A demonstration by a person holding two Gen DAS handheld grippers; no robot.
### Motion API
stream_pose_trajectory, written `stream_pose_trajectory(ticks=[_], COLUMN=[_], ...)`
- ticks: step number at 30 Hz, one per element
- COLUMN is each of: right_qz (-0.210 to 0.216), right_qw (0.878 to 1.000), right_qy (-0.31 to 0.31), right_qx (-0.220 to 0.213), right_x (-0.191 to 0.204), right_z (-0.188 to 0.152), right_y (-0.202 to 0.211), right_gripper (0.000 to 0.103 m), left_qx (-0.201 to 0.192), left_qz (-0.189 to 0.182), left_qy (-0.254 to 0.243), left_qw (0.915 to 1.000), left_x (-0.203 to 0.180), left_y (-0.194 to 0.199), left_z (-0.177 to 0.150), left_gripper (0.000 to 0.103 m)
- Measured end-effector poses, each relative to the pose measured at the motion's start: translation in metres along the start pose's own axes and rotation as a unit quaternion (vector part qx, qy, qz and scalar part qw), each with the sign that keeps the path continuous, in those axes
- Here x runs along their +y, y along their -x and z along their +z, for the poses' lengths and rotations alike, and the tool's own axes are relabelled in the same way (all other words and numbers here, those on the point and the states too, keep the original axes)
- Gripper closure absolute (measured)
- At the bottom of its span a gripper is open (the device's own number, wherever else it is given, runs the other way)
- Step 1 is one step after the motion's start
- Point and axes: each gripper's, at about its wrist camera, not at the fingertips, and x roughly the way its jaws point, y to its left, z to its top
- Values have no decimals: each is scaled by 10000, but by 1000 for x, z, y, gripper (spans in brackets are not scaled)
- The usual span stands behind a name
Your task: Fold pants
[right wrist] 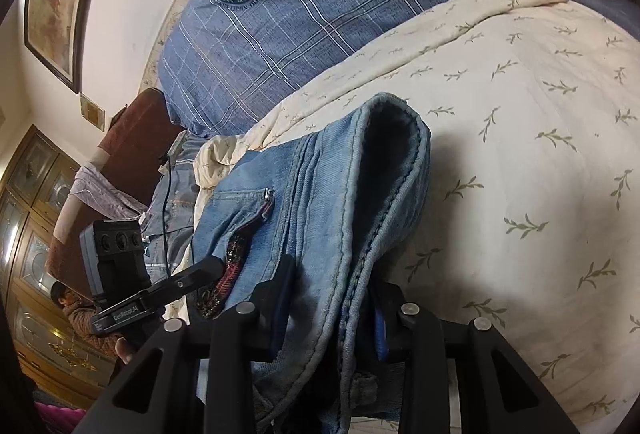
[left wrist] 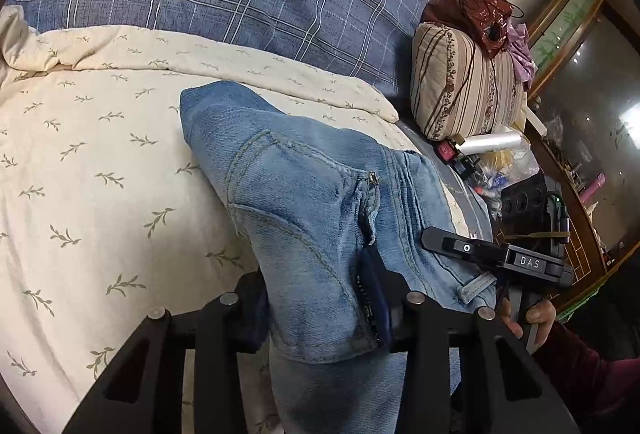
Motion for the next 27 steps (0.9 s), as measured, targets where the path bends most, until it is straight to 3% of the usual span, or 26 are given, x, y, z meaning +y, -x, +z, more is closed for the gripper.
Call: stream_pose_trajectory(ticks=[8, 18, 27], right_qz=[136, 352, 282], right_qw=[9995, 9983, 9994], right_qy=[136, 185, -50], right_qx=[-251, -436, -180], right_x=[16, 36, 19], right_z=[13, 62, 89], right_y=[2, -14, -63], right_gripper=[68, 68, 69], left_qx=[-214, -449, -199], left_qz=[205, 620, 886], left_qy=[-215, -259, 138], left_qw=[9993, 9967, 9958], left_x=[-14, -3, 35], left_y=[16, 26, -4], left_z=[22, 75, 88], left_gripper=[60, 60, 60])
